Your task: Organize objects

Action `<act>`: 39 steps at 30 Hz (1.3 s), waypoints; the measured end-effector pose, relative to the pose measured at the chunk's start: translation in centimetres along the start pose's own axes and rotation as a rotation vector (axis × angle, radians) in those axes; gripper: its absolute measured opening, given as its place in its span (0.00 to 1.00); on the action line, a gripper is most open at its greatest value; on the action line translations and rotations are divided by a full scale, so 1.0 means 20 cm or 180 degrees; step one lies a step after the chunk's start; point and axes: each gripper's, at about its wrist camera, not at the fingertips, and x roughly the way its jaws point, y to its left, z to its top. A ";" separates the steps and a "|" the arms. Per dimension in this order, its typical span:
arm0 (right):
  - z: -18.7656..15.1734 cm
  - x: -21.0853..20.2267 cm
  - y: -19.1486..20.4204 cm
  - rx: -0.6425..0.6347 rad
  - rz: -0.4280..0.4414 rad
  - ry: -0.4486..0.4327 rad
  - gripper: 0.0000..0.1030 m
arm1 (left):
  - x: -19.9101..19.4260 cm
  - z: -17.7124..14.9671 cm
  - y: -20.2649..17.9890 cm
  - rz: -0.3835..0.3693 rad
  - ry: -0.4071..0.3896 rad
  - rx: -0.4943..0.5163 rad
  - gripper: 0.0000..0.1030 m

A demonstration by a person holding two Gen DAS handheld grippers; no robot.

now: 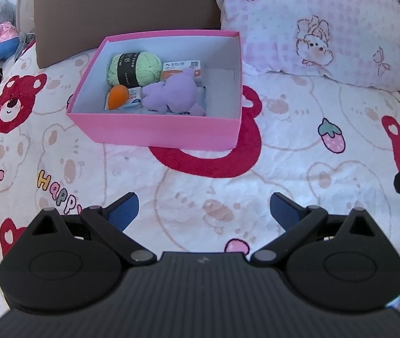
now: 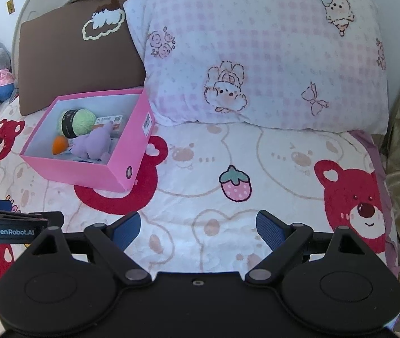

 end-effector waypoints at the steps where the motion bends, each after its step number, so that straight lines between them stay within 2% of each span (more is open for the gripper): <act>1: 0.00 0.00 0.00 0.0001 0.0002 -0.0005 0.89 | 0.00 0.00 0.00 0.0002 0.0000 0.0001 0.98; 16: 0.00 0.00 0.00 0.0014 -0.0036 0.0027 0.89 | -0.04 0.00 -0.01 0.0087 -0.0059 0.0084 0.98; 27: 0.00 0.01 -0.04 0.0067 -0.0043 0.0051 0.89 | -0.02 0.00 -0.02 0.0145 0.0010 0.0123 0.98; 39: -0.02 0.04 -0.05 0.0164 0.0049 0.0106 0.89 | -0.04 0.00 -0.01 0.0238 -0.0053 0.0176 0.98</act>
